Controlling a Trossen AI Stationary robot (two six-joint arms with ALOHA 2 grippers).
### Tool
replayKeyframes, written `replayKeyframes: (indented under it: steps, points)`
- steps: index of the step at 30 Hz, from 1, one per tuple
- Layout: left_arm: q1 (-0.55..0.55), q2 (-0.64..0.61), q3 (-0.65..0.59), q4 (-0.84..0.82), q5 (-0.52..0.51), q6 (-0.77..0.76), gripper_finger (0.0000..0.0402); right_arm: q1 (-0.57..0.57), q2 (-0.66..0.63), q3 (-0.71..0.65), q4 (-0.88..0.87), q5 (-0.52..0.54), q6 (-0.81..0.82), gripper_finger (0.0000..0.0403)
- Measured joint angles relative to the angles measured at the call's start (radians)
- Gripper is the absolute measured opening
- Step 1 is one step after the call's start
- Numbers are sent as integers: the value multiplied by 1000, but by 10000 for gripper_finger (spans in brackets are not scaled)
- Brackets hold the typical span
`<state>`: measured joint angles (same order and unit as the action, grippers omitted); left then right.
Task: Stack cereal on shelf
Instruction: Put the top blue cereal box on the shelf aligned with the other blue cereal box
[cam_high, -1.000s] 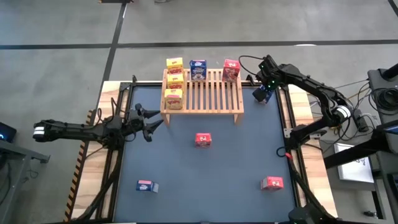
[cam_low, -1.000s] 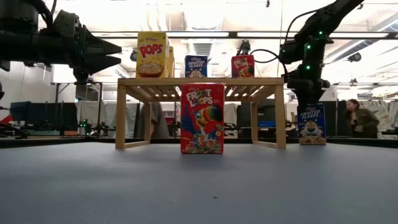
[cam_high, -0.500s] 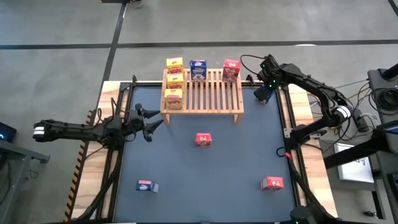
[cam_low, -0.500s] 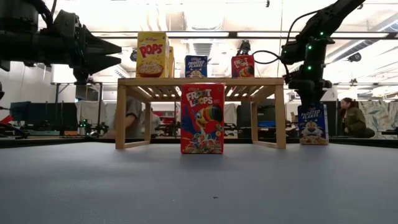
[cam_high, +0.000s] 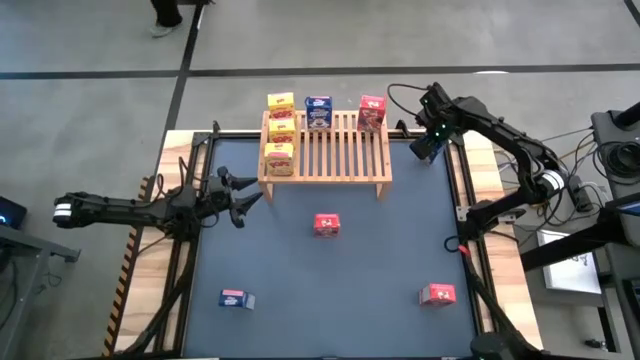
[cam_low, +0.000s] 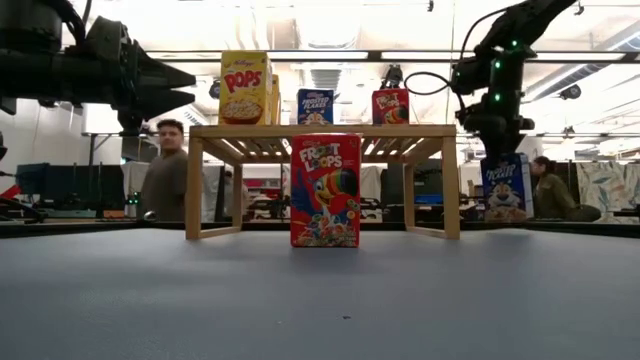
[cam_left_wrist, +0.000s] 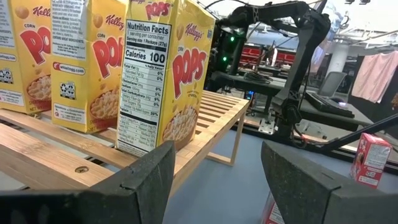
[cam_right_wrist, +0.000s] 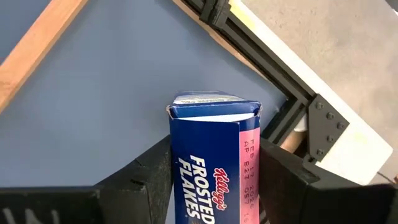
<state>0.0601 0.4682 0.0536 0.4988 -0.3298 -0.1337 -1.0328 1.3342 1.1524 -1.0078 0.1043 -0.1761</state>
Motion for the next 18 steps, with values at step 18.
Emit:
replayKeyframes:
  steps: [18]
  points:
    - [0, 18, 0, 0, 0, -4, 223, 5, -115, 231, -237, -148, 48, 178]
